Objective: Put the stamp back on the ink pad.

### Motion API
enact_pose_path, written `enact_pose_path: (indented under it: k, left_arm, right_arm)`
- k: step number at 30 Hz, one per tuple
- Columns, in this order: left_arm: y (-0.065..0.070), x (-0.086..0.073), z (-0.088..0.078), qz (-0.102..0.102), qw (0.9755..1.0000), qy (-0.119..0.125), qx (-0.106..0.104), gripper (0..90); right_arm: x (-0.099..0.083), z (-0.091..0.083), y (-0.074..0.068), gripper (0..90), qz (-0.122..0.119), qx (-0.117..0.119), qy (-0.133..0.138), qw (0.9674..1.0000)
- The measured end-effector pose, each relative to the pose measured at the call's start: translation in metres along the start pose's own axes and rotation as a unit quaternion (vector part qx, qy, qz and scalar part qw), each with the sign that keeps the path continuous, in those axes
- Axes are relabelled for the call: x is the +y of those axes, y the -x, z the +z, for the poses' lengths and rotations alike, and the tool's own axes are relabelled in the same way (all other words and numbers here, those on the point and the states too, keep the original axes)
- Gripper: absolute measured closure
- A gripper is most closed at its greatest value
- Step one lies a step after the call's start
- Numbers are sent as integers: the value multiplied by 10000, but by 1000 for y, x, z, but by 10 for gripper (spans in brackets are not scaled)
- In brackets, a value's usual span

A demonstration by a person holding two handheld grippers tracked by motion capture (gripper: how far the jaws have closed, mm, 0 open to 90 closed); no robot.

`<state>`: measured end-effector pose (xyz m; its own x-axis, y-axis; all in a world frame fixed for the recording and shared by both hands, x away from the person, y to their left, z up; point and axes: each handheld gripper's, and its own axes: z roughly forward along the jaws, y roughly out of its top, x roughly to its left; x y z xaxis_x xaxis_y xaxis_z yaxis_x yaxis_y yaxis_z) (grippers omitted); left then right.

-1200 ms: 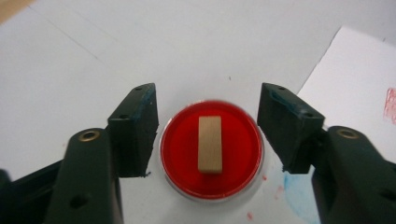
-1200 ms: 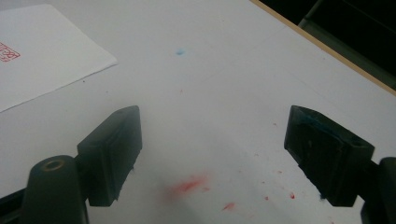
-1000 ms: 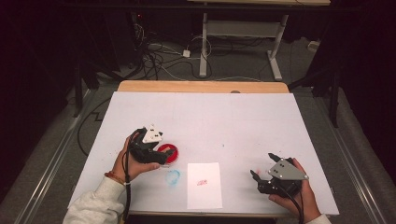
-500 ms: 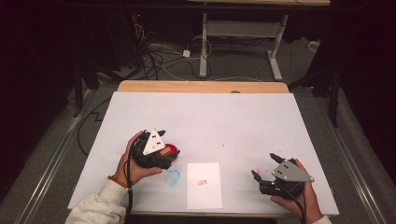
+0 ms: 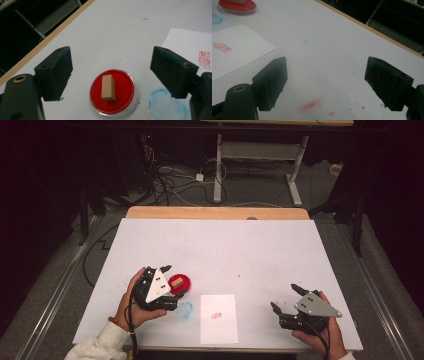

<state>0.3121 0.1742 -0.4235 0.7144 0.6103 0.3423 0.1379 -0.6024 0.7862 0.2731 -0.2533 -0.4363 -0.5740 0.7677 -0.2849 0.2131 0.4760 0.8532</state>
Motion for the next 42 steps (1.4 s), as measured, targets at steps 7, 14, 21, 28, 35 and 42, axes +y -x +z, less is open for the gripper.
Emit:
enact_pose_path:
  k: [7, 14, 21, 28, 35, 42]
  left_arm:
    - [-4, -13, -10, -174, 9995, 199, 163, 163]
    - [-4, -27, -15, -243, 9994, 121, 222, 163]
    - [-3, -39, -19, -285, 9994, -34, 208, 163]
    - [-7, -58, -22, -552, 9982, -146, 173, 163]
    - [-5, -75, -22, -644, 9970, -417, 28, 163]
    - [-1, -76, -21, -639, 9968, -474, -24, 163]
  right_arm:
    - [-2, -4, 0, 180, -6, -116, 67, 9999]
    - [-4, -7, 2, 166, 67, -154, 109, 9998]
    - [-6, -8, 3, 169, 93, -213, 93, 9997]
    - [-9, -8, 3, 171, 114, -233, 44, 9997]
    - [-11, -9, 5, 171, 131, -263, 20, 9996]
    - [-12, -9, 6, 167, 174, -239, -1, 9996]
